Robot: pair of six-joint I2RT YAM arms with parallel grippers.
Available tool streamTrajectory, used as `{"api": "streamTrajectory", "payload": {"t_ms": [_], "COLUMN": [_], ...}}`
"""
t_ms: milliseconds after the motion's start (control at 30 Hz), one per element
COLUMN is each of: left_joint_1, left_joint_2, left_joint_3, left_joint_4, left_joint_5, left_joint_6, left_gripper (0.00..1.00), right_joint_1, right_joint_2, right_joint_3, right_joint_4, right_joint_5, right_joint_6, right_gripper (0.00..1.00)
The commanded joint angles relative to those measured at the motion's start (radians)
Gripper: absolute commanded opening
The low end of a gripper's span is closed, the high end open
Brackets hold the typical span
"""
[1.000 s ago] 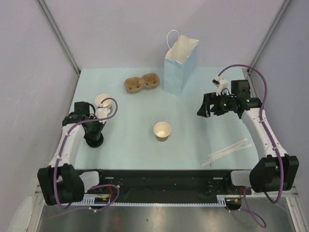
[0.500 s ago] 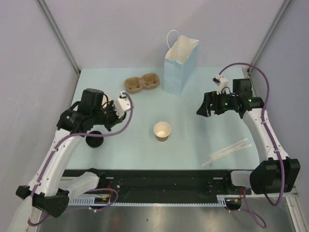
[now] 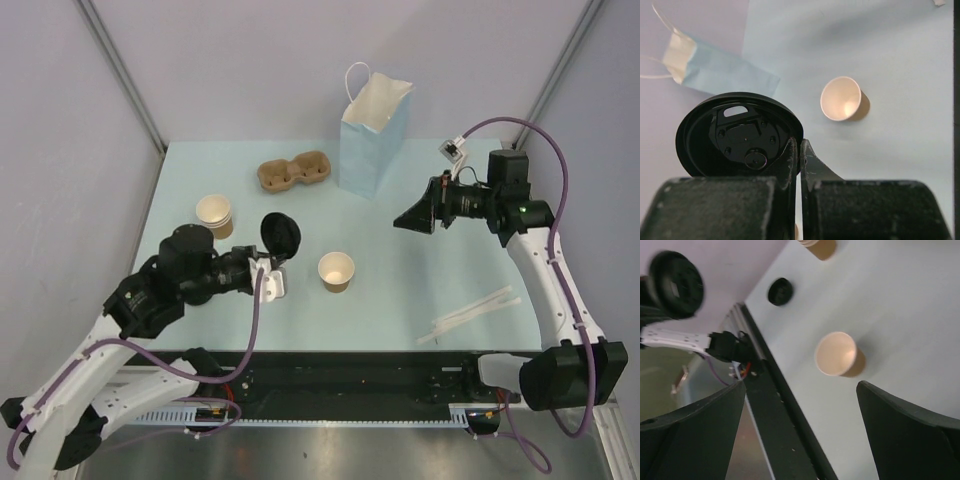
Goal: Pack the takeout coffee
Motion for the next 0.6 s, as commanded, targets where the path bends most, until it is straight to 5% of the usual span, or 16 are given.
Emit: {"api": "streamTrajectory", "payload": {"t_ms": [0, 200, 567], "left_joint_1": [-0.038, -0.117, -0.219], "left_joint_2": [-0.030, -0.109, -0.130], "left_joint_3": [-0.104, -0.282, -0.373], "left_joint_4": [0.286, 0.563, 0.724], "left_joint_5": [-0.039, -0.048, -0.103], "left_joint_6": [0.093, 0.093, 0.076], "left_gripper": [0.00, 0.00, 0.00], "right_joint_1": [0.088, 0.274, 0.407], "right_joint_2": [0.008, 0.022, 0.103], "right_joint_3": [0.039, 0.038, 0.039], "right_joint_4": [0.326, 0.694, 0.888], "right_joint_5": [-0.214, -0.196, -0.251], "right_joint_6": [0.312, 0.613, 0.754], "right_gripper": [0.99, 0.96, 0.74]}}
